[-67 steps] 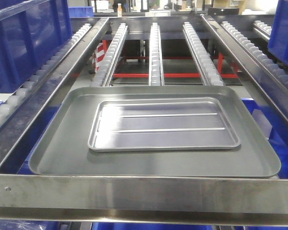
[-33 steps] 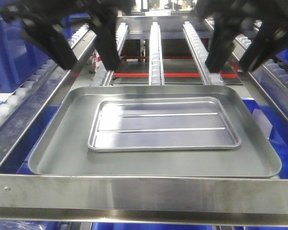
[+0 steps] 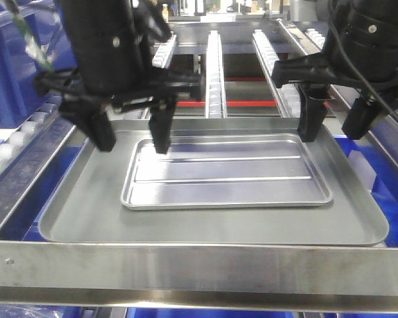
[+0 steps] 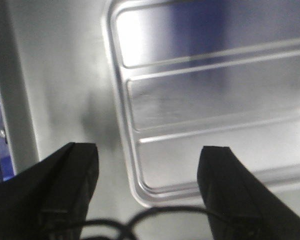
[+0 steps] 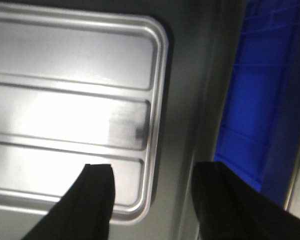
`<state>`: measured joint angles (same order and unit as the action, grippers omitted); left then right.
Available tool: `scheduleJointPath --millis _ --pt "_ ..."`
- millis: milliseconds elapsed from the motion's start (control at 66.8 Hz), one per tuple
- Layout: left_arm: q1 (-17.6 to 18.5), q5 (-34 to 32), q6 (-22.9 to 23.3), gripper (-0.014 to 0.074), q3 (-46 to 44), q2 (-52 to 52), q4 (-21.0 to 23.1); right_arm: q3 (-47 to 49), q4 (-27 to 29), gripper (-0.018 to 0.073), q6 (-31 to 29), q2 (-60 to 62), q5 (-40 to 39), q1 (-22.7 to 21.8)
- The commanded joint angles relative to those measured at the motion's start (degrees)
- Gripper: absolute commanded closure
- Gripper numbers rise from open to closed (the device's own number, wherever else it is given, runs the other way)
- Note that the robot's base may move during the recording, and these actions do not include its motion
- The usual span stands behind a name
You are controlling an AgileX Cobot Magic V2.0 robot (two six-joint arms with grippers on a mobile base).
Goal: Grab silver tray and place in blue box
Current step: 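Lower both grippers onto opposite edges of the small silver tray, then close both grippers on the tray edges and lift it upward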
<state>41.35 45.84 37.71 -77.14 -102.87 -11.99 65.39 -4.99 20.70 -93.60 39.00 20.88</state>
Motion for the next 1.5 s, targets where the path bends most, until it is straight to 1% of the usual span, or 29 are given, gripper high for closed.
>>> scheduleJointPath --millis 0,90,479,764,913,1228,1288,1363,1483 --pt "-1.3 -1.7 1.8 0.0251 -1.9 1.8 -0.9 2.0 -0.9 0.0102 0.1 1.8 -4.1 -0.4" --pt "-2.2 -1.7 1.8 0.0251 -1.9 1.1 -0.8 2.0 -0.9 0.0102 0.1 0.7 -4.8 -0.4" --pt "-2.2 -5.5 1.7 0.0251 -1.9 -0.7 -1.0 2.0 -0.7 0.0102 0.1 -4.1 -7.5 -0.4" --pt "-2.2 -5.7 1.7 0.0252 -1.9 -2.3 -1.1 2.0 -0.7 0.0102 0.1 -6.2 -8.9 -0.4" --pt "-2.2 -5.7 1.7 0.0252 -1.9 -3.3 -1.9 2.0 -0.8 0.0103 0.1 -6.5 -9.4 -0.4" --pt "-2.2 -4.7 1.7 0.0253 -1.9 -4.2 -1.5 2.0 -1.0 0.0106 0.1 -7.6 -9.9 -0.4" --pt "-2.2 -4.7 1.7 0.0255 -1.9 -4.2 -1.5 2.0 -1.0 0.0127 0.1 -7.8 -9.9 -0.4" --pt "-2.2 -4.7 1.7 0.0285 -1.9 -4.2 -1.0 2.0 -1.0 0.0187 0.1 -8.1 -9.6 -0.4" --pt "-2.2 -4.9 1.7 0.0397 -1.9 -4.2 -1.0 2.0 -1.0 0.0311 0.1 -8.1 -9.5 -0.4"
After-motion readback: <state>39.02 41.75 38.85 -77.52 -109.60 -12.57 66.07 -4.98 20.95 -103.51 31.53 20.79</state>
